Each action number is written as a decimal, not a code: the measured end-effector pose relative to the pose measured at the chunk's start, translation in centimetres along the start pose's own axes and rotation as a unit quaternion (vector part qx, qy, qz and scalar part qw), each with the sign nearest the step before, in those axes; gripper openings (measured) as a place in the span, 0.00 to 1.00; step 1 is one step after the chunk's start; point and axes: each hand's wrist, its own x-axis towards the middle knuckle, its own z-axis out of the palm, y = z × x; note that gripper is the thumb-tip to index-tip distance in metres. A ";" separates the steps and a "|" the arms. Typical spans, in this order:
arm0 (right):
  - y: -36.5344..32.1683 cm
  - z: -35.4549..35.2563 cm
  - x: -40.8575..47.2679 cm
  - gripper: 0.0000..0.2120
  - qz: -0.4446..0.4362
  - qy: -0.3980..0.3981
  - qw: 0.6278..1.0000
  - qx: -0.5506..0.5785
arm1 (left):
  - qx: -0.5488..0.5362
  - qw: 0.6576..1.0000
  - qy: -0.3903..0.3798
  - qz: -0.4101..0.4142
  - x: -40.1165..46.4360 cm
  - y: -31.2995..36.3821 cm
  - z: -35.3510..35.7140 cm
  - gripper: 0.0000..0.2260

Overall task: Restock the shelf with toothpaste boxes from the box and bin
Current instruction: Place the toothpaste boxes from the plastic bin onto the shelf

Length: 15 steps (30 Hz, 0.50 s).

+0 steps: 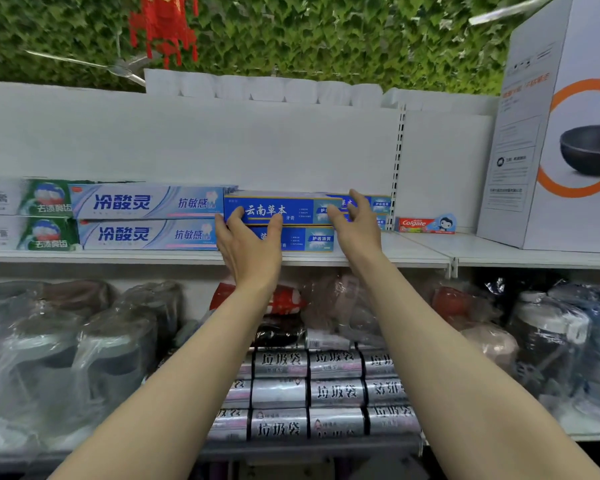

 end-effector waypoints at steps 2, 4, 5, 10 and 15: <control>-0.3 -0.2 -0.8 0.28 0.001 0.010 1.000 -0.012 | 0.000 1.000 0.004 -0.005 -0.2 0.2 -0.3 0.31; -0.6 -0.4 -1.6 0.26 0.001 0.016 1.000 -0.018 | -0.005 1.000 0.010 -0.012 -0.7 0.4 -0.6 0.31; -0.7 -0.6 -2.0 0.25 -0.001 0.018 1.000 -0.023 | -0.011 1.000 0.012 -0.015 -0.9 0.4 -0.8 0.31; -0.6 -0.6 -4.5 0.21 0.003 0.012 1.000 -0.023 | -0.045 0.996 0.018 -0.072 -2.7 0.7 -1.9 0.29; 1.2 0.0 -7.4 0.17 0.065 -0.036 0.997 0.025 | -0.134 0.973 0.005 -0.188 -5.7 -0.7 -3.0 0.22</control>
